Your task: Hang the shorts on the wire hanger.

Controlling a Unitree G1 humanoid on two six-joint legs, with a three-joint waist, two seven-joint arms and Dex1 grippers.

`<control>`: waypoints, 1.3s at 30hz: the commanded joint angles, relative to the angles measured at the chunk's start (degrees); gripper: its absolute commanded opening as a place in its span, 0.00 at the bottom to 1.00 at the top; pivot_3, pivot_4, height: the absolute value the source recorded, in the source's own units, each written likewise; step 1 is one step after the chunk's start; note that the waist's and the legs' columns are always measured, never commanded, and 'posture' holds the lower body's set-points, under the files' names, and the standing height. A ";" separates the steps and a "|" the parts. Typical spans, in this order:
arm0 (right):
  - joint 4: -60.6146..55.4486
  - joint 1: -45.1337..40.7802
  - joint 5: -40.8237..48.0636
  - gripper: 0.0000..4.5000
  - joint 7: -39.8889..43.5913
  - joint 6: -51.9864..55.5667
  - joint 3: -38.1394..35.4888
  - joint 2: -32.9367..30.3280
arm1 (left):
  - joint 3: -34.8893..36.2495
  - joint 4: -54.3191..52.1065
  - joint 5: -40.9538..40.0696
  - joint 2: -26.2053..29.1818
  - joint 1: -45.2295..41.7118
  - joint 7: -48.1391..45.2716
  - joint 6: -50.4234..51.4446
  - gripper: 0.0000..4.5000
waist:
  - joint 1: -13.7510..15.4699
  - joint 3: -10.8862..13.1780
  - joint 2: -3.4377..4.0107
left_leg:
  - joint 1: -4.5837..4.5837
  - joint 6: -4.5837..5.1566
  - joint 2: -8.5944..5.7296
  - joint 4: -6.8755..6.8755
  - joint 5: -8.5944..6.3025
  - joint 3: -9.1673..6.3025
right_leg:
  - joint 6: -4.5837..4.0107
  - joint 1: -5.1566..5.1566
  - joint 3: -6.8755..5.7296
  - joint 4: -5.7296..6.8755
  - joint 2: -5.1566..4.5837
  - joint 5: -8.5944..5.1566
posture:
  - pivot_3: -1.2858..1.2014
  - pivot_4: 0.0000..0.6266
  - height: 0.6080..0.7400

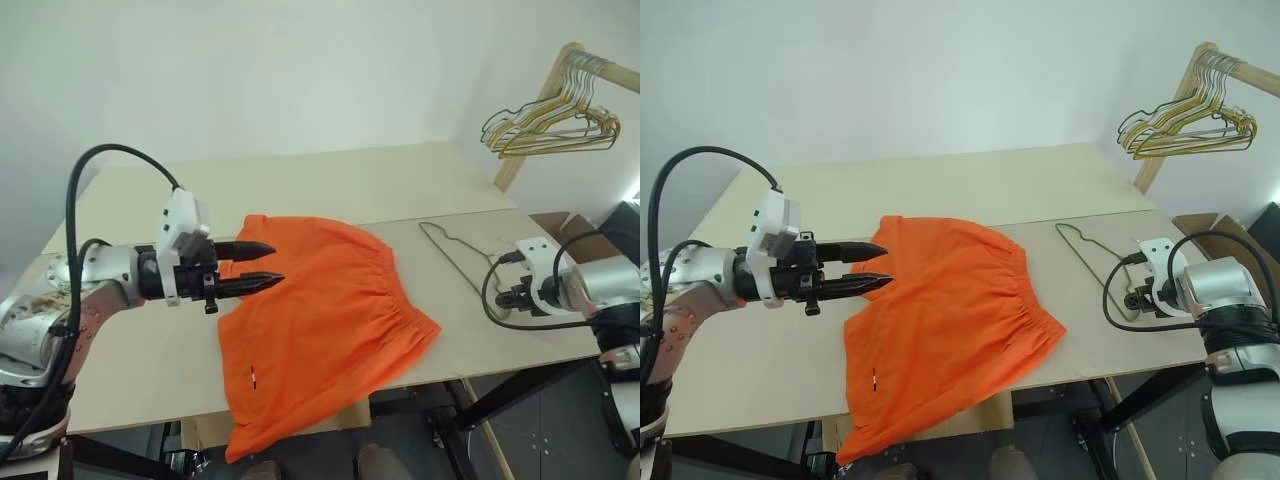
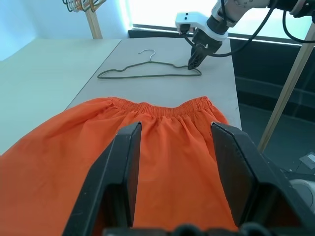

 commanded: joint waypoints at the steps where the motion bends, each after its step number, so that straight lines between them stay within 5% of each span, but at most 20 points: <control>1: 3.77 -3.23 -0.80 0.66 2.09 3.59 -2.53 0.54 | 1.87 -1.80 -0.79 1.27 0.50 0.07 -0.41 0.53 | 0.03 0.00 0.00 | 0.00 0.00 0.00 0.00 0.00 0.00 | 0.00 0.00 0.00 0.00 0.00 0.00 | 0.45 0.02 1.00; 5: 7.10 -4.63 -1.66 0.47 2.96 5.94 -3.53 1.69 | 2.03 -1.98 -1.12 1.62 0.65 0.21 -0.38 0.53 | 0.08 0.00 0.01 | 0.00 0.00 0.00 0.00 0.00 0.00 | 0.00 0.02 -0.01 -0.01 0.01 0.00 | 0.45 0.02 1.00; 11: 10.75 -5.83 -2.29 0.01 1.02 7.76 -7.32 3.42 | 1.99 -1.92 -1.40 2.09 0.31 0.24 -0.37 0.53 | 0.00 0.00 0.01 | 0.02 0.00 0.01 0.00 0.00 0.00 | 0.00 0.03 -0.01 -0.01 0.03 0.00 | 0.45 0.02 1.00; 22: 13.91 -8.01 -3.13 0.00 -4.63 10.95 -16.35 5.04 | 1.59 -1.21 -1.28 2.71 -0.46 -0.60 -0.59 0.53 | -0.04 0.00 0.01 | 0.07 0.00 0.01 0.00 0.00 0.00 | -0.01 0.11 -0.01 -0.02 0.05 0.01 | 0.44 0.02 1.00; 29: 11.67 -12.22 -1.64 0.00 -20.20 14.56 -37.53 8.02 | 0.90 -0.96 -0.92 2.25 -1.21 -0.39 -0.69 0.53 | -0.03 0.03 0.05 | 0.03 0.00 0.01 0.00 0.00 -0.01 | -0.01 0.08 -0.01 -0.04 0.06 0.01 | 0.44 0.02 1.00; 34: -10.70 -7.67 -0.05 0.00 -22.83 17.32 -42.61 14.18 | -0.10 0.77 0.08 1.35 -3.11 0.20 -1.15 0.53 | -0.24 0.03 0.06 | 0.02 0.00 0.04 0.00 0.00 0.01 | 0.00 0.07 0.02 -0.02 0.11 0.02 | 0.44 0.01 1.00; 39: -31.98 2.85 0.67 0.00 -16.84 5.46 -34.85 14.94 | -1.76 6.22 3.14 -1.18 -8.36 2.34 -2.65 0.53 | 0.19 0.02 0.08 | -0.07 0.01 0.01 0.02 -0.01 -0.05 | 0.03 0.00 -0.05 -0.03 0.06 0.02 | 0.43 0.00 1.00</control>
